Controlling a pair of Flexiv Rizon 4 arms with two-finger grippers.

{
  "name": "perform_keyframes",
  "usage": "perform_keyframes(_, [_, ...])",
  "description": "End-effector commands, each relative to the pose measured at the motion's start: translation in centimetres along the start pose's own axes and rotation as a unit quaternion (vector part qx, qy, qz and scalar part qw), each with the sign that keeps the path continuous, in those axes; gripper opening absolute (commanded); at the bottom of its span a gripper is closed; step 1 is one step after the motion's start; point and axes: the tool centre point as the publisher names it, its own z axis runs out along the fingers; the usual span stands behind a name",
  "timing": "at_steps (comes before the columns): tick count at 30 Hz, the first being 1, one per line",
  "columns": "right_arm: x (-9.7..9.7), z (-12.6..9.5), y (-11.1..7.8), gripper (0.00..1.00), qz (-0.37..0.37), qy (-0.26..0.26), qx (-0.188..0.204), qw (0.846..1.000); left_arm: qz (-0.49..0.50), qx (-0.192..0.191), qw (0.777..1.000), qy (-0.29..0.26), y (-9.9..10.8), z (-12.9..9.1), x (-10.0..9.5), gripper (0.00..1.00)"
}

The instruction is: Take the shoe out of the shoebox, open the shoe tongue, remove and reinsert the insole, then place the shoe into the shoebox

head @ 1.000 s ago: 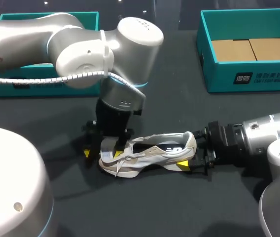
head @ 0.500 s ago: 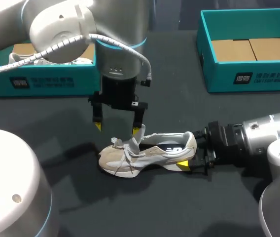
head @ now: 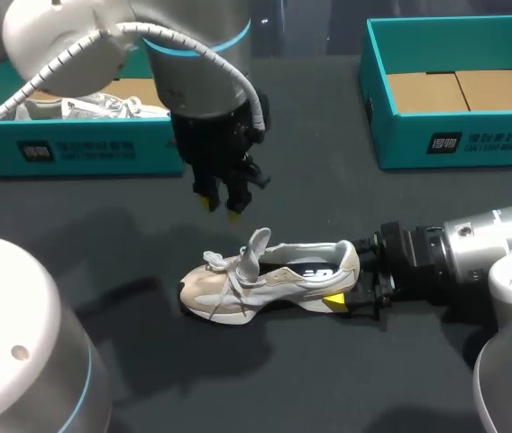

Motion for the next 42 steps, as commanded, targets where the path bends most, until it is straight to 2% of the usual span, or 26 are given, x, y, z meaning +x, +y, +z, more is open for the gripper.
perform_keyframes(1, [0.1, 0.1, 0.1, 0.00, 0.000, -0.001, 0.002, 1.000, 0.310, 0.007, 0.949, 0.055, 0.0, 0.3, -0.5, 0.00])
perform_keyframes(3, [0.1, 0.1, 0.1, 0.00, 0.000, -0.001, 0.002, 1.000, 0.310, 0.007, 0.949, 0.055, 0.0, 0.3, -0.5, 0.00])
perform_keyframes(5, [0.1, 0.1, 0.1, 0.00, 0.000, -0.001, 0.002, 1.000, 0.337, 0.030, 0.940, 0.048, -0.5, 0.5, 0.5, 0.00])
perform_keyframes(7, [0.1, 0.1, 0.1, 0.00, 0.000, -0.001, 0.002, 1.000, 0.390, 0.046, 0.918, 0.059, -0.8, 0.9, 1.7, 0.00])
perform_keyframes(10, [0.1, 0.1, 0.1, 0.00, 0.000, -0.001, 0.002, 1.000, 0.455, 0.048, 0.886, 0.068, -1.4, 2.0, 3.6, 0.00])
perform_keyframes(11, [0.1, 0.1, 0.1, 0.00, 0.000, -0.001, 0.002, 1.000, 0.497, 0.048, 0.864, 0.068, -1.6, 2.4, 4.0, 0.00])
perform_keyframes(19, [0.1, 0.1, 0.1, 0.00, 0.000, -0.001, 0.002, 1.000, 0.505, 0.040, 0.860, 0.057, -1.9, 2.9, 4.2, 0.00])
perform_keyframes(20, [0.1, 0.1, 0.1, 0.00, 0.000, -0.001, 0.002, 1.000, 0.513, 0.056, 0.856, 0.029, -1.7, 3.5, 4.8, 0.00])
perform_keyframes(22, [0.1, 0.1, 0.1, 0.00, 0.000, -0.001, 0.002, 1.000, 0.528, 0.057, 0.847, 0.033, -2.0, 5.0, 5.9, 0.00])
perform_keyframes(23, [0.1, 0.1, 0.1, 0.00, 0.000, -0.001, 0.002, 1.000, 0.548, 0.069, 0.833, 0.031, -2.1, 5.7, 6.3, 0.00])
perform_keyframes(25, [0.1, 0.1, 0.1, 0.00, 0.000, -0.001, 0.002, 1.000, 0.560, 0.080, 0.824, 0.035, -2.8, 7.1, 6.9, 0.00])
perform_keyframes(26, [0.1, 0.1, 0.1, 0.00, 0.000, -0.001, 0.002, 1.000, 0.585, 0.093, 0.804, 0.040, -3.0, 7.7, 7.1, 0.00])
perform_keyframes(27, [0.1, 0.1, 0.1, 0.00, 0.000, -0.001, 0.002, 1.000, 0.585, 0.081, 0.805, 0.052, -3.5, 8.2, 7.1, 0.00])
perform_keyframes(36, [0.1, 0.1, 0.1, 0.00, 0.000, -0.001, 0.002, 1.000, 0.585, 0.081, 0.805, 0.052, -3.5, 8.2, 7.1, 0.00])
perform_keyframes(40, [0.1, 0.1, 0.1, 0.00, 0.000, -0.001, 0.002, 1.000, 0.591, 0.088, 0.800, 0.053, -4.9, 10.0, 7.0, 0.00])
perform_keyframes(42, [0.1, 0.1, 0.1, 0.00, 0.000, -0.001, 0.002, 1.000, 0.579, 0.075, 0.810, 0.049, -5.7, 10.0, 6.8, 0.00])
